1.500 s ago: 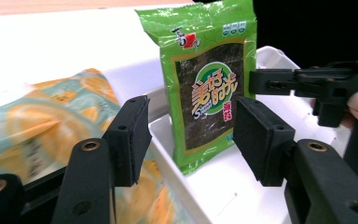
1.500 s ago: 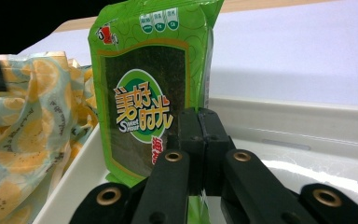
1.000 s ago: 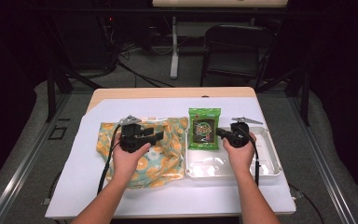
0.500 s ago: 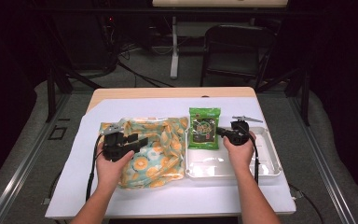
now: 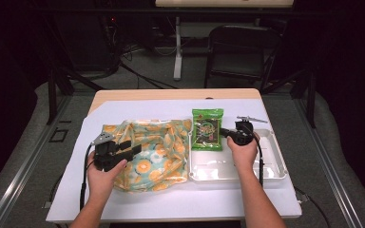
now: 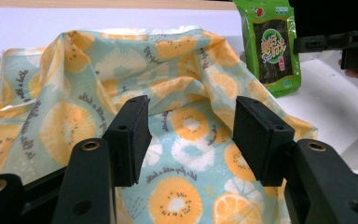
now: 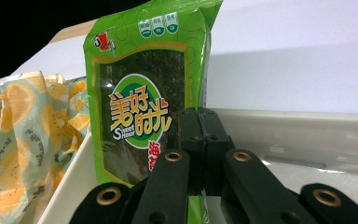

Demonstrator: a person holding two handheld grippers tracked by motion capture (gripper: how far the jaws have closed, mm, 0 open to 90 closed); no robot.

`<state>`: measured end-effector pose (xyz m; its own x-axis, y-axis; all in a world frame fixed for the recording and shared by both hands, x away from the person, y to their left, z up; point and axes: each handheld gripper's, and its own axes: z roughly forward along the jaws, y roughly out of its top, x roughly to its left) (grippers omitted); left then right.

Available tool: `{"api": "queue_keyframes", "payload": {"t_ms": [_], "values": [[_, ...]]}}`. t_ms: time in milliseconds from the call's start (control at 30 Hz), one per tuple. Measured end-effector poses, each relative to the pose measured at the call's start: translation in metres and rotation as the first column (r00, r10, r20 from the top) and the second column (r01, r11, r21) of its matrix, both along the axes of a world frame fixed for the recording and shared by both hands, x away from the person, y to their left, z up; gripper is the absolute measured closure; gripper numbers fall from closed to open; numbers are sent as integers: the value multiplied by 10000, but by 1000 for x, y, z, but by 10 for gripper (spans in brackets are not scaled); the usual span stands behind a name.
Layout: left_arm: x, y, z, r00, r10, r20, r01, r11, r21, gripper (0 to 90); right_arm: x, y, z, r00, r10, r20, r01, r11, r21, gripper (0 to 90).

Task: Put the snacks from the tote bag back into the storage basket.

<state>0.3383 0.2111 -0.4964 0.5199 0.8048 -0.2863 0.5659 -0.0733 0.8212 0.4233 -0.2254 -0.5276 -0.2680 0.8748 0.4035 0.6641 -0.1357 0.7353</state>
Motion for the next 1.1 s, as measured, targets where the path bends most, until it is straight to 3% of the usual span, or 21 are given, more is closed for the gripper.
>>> {"api": "queue_keyframes", "payload": {"t_ms": [700, 1100], "values": [[-2, 14, -4, 9990, 403, -175, -407, 9990, -195, 460, 7, 3, -5, 9999, -83, -101, 85, 9998, 189, 899], [-2, 15, -6, 9986, 490, -191, -495, 9984, -255, 460, 7, 4, -5, 9998, -17, -185, 18, 10000, 45, 874]]}}
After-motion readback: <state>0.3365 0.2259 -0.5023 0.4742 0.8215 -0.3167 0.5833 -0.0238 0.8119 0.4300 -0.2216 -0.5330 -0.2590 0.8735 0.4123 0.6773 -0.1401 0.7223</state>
